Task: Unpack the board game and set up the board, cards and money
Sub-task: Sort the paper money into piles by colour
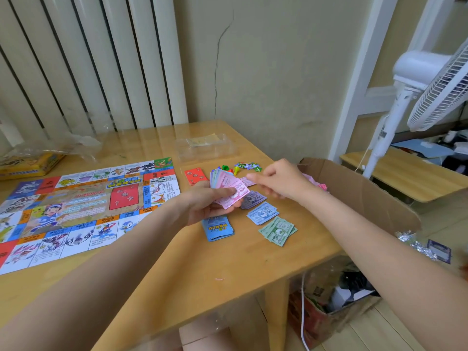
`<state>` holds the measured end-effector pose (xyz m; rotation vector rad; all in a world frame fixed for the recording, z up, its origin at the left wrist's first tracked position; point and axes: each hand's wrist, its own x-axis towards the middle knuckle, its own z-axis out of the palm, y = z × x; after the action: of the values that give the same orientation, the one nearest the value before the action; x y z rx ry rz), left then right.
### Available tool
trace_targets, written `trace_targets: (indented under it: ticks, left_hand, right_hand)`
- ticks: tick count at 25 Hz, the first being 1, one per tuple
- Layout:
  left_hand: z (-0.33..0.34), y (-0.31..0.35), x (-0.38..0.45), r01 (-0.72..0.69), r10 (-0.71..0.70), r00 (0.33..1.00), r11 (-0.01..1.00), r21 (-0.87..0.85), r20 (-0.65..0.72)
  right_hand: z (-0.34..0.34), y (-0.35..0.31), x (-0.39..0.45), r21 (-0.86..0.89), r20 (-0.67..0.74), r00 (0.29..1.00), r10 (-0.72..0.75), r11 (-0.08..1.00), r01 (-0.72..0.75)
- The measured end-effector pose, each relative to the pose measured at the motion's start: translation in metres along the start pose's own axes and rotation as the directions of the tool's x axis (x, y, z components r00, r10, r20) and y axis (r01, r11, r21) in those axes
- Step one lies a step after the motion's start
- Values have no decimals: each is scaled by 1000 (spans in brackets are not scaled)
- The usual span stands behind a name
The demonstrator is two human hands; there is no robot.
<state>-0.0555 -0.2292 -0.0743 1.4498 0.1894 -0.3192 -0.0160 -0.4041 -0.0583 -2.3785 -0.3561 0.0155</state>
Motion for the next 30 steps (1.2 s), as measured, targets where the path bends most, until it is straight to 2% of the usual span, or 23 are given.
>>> trace_targets:
  ticks: [2, 6, 8, 11, 14, 19, 24, 28, 30]
  left_hand:
    - [2, 4, -2, 3, -4, 999, 1000, 6, 49]
    - [-5, 11, -2, 57, -25, 983, 984, -169, 184]
    - [-10, 12, 1, 44, -19, 989, 985, -165, 150]
    - [-15, 12, 7, -22, 24, 998, 999, -31, 59]
    - [-17, 12, 12, -61, 60, 998, 997, 54, 34]
    - [-21, 14, 15, -92, 96, 993, 993, -69, 63]
    - [-20, 15, 18, -102, 100, 994, 992, 76, 33]
    - [-22, 19, 19, -38, 48, 990, 996, -80, 131]
    - [-22, 18, 20, -54, 61, 988, 997, -49, 141]
  right_hand:
    - [5, -10, -1, 210, 93, 995, -32, 978, 12]
    - [9, -8, 9, 220, 36, 999, 1, 975, -9]
    - [9, -6, 12, 308, 38, 999, 14, 951, -25]
    - [10, -8, 13, 461, 87, 996, -3, 887, -38]
    - [11, -10, 16, 442, 107, 994, 3, 895, -50]
    - [9, -8, 22, 418, 104, 993, 54, 904, -93]
    - [9, -12, 22, 449, 179, 984, -13, 891, -70]
    - [6, -9, 24, 435, 162, 987, 23, 896, -92]
    - [4, -9, 23, 454, 170, 985, 23, 885, -99]
